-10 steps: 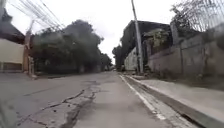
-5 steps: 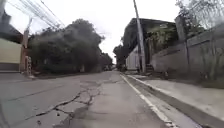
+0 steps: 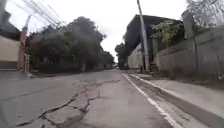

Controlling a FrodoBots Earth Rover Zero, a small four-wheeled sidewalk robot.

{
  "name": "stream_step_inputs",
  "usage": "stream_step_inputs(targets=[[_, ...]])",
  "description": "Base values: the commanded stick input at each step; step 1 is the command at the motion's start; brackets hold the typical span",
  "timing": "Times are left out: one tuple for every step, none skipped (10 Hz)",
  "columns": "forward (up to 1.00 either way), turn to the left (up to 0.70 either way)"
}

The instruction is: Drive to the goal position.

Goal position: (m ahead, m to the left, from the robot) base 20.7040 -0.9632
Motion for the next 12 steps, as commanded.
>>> stream_step_inputs(targets=[[0.70, 0.00], [0.70, 0.00], [0.70, 0.00], [0.70, 0.00], [0.70, 0.00], [0.70, 0.00], [0.70, 0.00], [0.70, 0.00], [0.70, 0.00], [0.70, 0.00], [0.70, 0.00], [0.70, 0.00]])
